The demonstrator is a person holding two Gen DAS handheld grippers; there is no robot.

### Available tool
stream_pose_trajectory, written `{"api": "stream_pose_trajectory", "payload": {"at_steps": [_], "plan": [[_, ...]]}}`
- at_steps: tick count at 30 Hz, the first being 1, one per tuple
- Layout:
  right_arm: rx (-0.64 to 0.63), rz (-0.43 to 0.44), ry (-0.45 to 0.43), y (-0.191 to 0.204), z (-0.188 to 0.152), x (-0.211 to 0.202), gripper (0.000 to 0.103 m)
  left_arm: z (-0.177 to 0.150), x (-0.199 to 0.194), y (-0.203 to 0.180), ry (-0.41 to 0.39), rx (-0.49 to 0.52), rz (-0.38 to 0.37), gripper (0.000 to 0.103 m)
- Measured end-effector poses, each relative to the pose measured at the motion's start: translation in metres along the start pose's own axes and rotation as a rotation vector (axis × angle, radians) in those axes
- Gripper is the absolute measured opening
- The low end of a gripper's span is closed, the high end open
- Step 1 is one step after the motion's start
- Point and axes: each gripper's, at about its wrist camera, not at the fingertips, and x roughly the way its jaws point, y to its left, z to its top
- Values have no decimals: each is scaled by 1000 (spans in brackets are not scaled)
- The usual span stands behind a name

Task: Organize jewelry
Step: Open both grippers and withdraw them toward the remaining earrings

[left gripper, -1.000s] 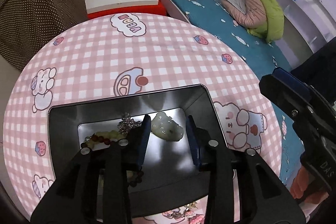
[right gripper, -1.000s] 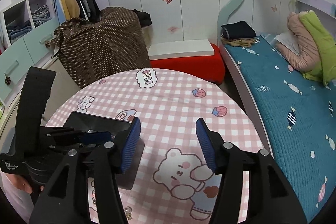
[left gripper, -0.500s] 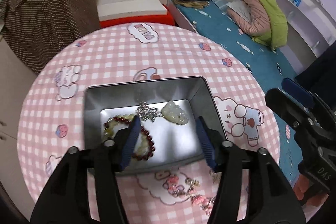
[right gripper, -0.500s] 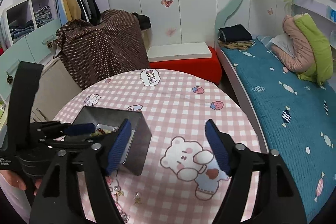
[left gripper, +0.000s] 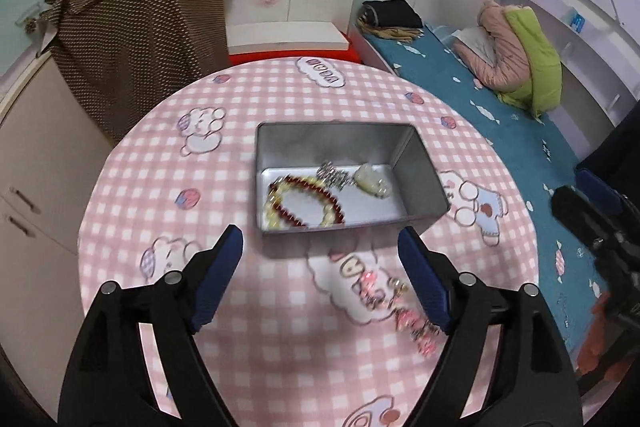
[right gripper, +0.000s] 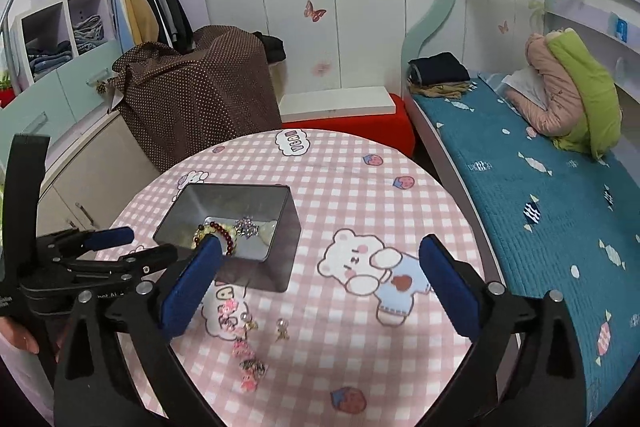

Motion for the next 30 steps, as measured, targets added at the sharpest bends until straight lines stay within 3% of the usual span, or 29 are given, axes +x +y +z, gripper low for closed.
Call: {"api": "stream_pose_trajectory", "payload": {"at_steps": [17, 22, 25, 30], "plan": [[-84, 15, 99, 23, -55, 3, 95, -55, 4, 16, 69, -15, 12, 85], [-99, 9, 141, 26, -68, 15, 95, -56, 20, 9, 103, -2, -9, 84], [-94, 5, 166, 23, -72, 21, 95, -51, 32, 0, 123, 9, -26, 77], [-96, 3, 179, 18, -75, 28, 95, -41, 55, -14, 150, 32, 3, 75]]}}
